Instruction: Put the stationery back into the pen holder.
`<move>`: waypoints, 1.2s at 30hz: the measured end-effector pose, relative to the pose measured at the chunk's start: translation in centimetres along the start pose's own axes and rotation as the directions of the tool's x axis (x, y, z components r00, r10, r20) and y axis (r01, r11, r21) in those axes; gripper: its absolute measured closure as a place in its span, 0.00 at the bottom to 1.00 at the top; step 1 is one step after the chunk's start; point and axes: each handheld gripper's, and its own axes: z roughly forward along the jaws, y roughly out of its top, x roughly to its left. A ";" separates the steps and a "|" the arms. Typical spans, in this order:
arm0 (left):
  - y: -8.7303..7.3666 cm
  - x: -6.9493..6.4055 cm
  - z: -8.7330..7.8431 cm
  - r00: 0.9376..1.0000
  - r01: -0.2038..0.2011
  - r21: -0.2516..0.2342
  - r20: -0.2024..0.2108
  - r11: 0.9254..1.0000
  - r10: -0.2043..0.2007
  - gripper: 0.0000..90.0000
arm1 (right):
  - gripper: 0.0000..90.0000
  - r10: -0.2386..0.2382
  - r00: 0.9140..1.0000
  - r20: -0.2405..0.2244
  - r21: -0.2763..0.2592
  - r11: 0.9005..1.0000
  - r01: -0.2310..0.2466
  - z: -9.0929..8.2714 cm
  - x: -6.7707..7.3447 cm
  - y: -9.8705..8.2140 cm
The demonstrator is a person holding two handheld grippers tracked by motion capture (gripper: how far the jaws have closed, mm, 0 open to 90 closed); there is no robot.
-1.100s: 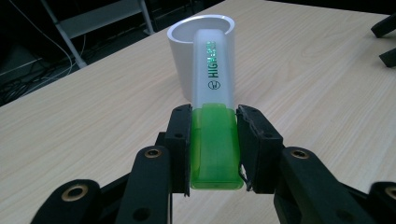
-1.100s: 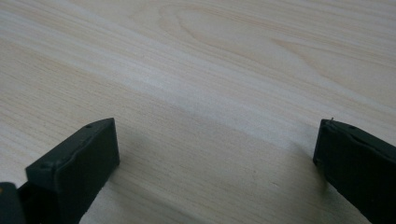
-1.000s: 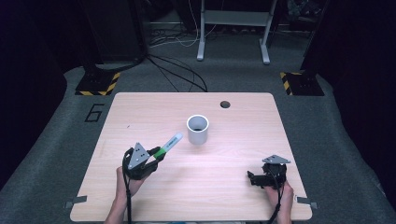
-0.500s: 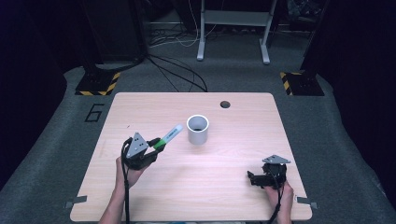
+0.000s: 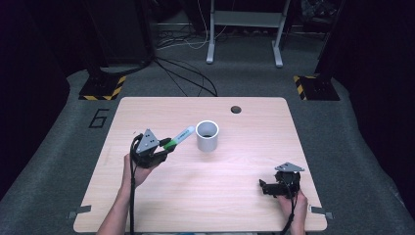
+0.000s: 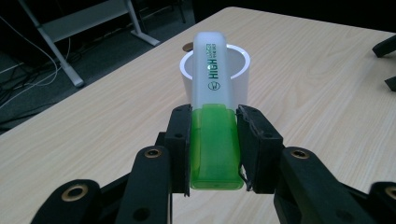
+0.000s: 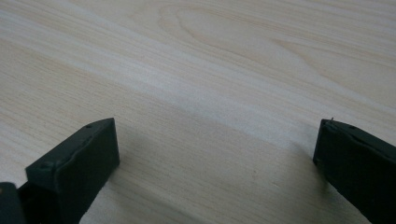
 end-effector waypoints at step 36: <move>4.9 2.8 4.2 0.990 -0.040 0.200 0.141 0.979 0.012 0.75 | 0.00 -0.002 1.000 -0.001 0.001 1.000 0.002 0.0 0.0 0.0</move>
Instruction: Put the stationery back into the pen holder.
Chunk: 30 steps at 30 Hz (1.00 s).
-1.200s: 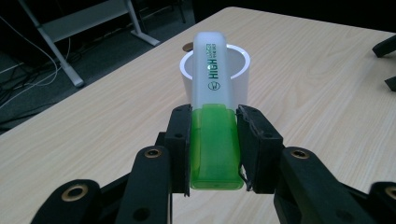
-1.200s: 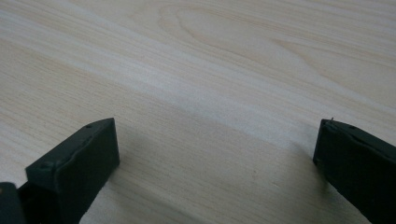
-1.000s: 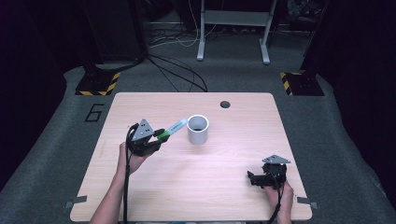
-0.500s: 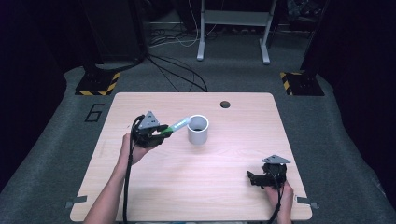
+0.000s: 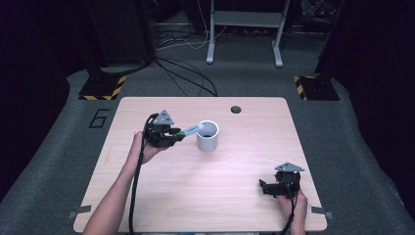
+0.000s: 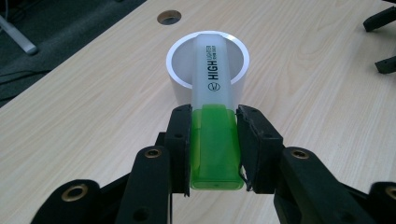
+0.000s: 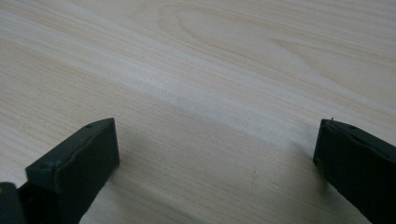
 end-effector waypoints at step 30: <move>4.3 1.3 4.4 0.995 -0.003 0.256 0.097 0.967 -0.022 0.74 | 0.00 0.002 1.000 0.000 -0.001 1.000 -0.002 0.0 0.0 0.0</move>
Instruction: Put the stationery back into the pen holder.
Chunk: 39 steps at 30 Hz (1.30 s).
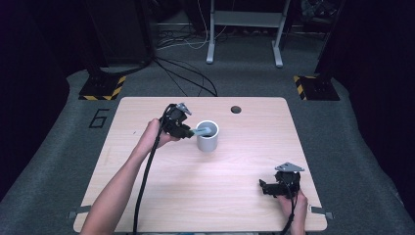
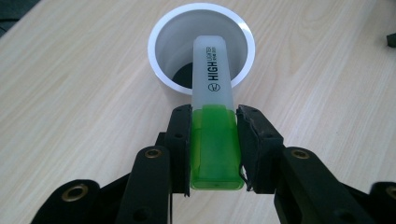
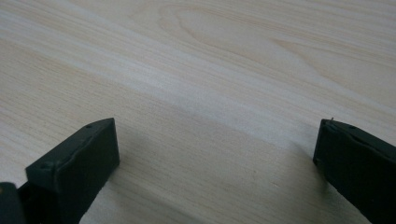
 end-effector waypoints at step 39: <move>2.2 1.0 1.8 0.997 0.080 -0.070 0.003 0.994 -0.080 0.33 | 0.00 -0.003 1.000 0.003 0.003 1.000 0.003 0.0 0.0 0.0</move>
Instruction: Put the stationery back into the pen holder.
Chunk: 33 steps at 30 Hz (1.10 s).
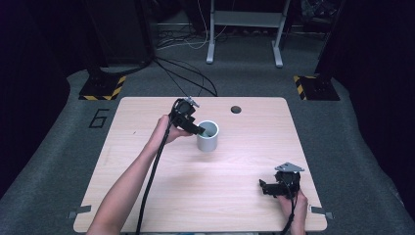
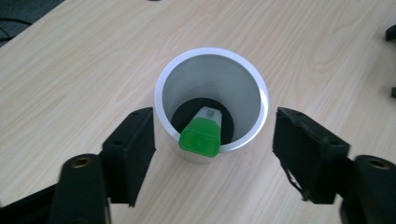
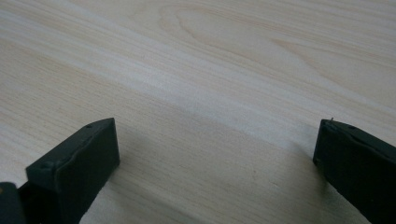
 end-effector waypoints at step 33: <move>-10.2 -4.2 -6.2 0.984 -0.030 -0.163 -0.177 0.986 0.001 0.12 | 0.00 0.002 1.000 -0.004 -0.003 1.000 -0.002 0.0 0.0 0.0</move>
